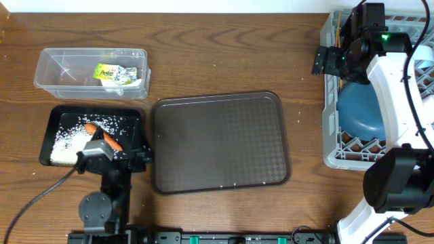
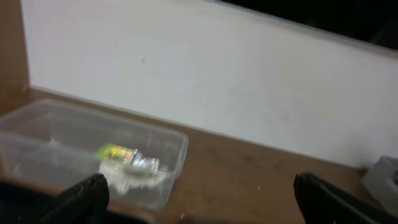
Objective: Sort waste into correct bins and load items into the dishwasher rack
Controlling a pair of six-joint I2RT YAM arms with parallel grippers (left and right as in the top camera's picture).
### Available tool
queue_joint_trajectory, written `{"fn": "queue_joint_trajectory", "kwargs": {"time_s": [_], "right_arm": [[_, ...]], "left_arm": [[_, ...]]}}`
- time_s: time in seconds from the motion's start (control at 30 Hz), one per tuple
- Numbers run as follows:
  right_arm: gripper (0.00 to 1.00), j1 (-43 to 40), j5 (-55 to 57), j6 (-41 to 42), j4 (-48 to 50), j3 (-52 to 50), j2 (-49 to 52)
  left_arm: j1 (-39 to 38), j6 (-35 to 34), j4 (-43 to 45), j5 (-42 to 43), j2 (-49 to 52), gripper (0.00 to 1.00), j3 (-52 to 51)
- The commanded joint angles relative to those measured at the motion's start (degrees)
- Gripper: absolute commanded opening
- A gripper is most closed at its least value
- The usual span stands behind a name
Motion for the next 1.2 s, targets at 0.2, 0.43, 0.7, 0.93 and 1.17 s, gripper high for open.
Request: {"fn": "queue_joint_trajectory", "kwargs": {"time_s": [0.2,0.43,0.7,0.93,1.17], "right_arm": [[0.99,0.0,0.15,0.59,-0.07,0.66,-1.31],[0.99,0.02,0.15,0.59,-0.07,0.66,-1.31],[0.99,0.0,0.13,0.59,-0.07,0.66,-1.31],[0.99,0.0,0.15,0.59,-0.07,0.66,-1.31],[0.99,0.0,0.13,0.59,-0.07,0.66,-1.31]], "left_arm": [[-0.11,2.32,11.89,0.31,-8.61,0.98,-13.14],[0.44,3.8,7.8,-1.9,-8.57,0.98,-13.81],[0.42,3.8,-5.38,-3.52,-8.44,0.98,-13.81],[0.42,3.8,-6.16,-3.52,-7.93,0.98,-13.81],[0.42,3.8,-6.16,-3.52,-7.93,0.98,-13.81]]}}
